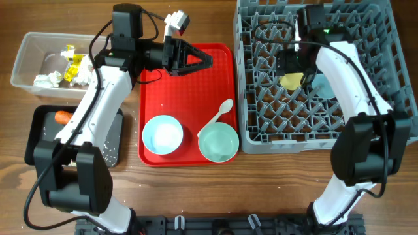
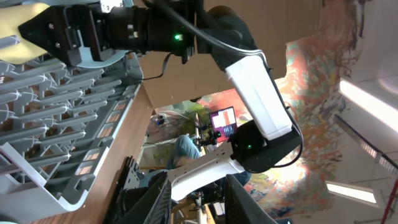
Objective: Sort waste into correct bins and load items into the dishwasher rack
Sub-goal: 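Place the yellow cup upside down in the rack with right gripper, then grasp the green bowl rim with left gripper and lift it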
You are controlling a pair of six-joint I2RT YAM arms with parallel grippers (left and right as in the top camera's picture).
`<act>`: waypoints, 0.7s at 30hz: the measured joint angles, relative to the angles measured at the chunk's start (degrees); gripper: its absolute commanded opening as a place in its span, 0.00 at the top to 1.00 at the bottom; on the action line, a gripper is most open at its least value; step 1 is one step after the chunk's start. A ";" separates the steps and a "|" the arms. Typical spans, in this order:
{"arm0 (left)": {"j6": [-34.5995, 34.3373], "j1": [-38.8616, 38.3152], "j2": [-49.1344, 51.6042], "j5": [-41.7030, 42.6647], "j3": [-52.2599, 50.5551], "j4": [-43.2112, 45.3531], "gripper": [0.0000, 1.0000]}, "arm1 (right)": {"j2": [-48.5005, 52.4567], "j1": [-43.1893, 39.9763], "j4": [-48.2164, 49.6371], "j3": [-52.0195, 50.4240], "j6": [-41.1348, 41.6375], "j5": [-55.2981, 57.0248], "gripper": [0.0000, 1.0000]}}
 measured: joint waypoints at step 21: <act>13.81 0.90 -1.16 -58.62 0.61 -44.74 0.71 | -13.09 0.07 -21.73 12.98 -3.72 -22.21 0.00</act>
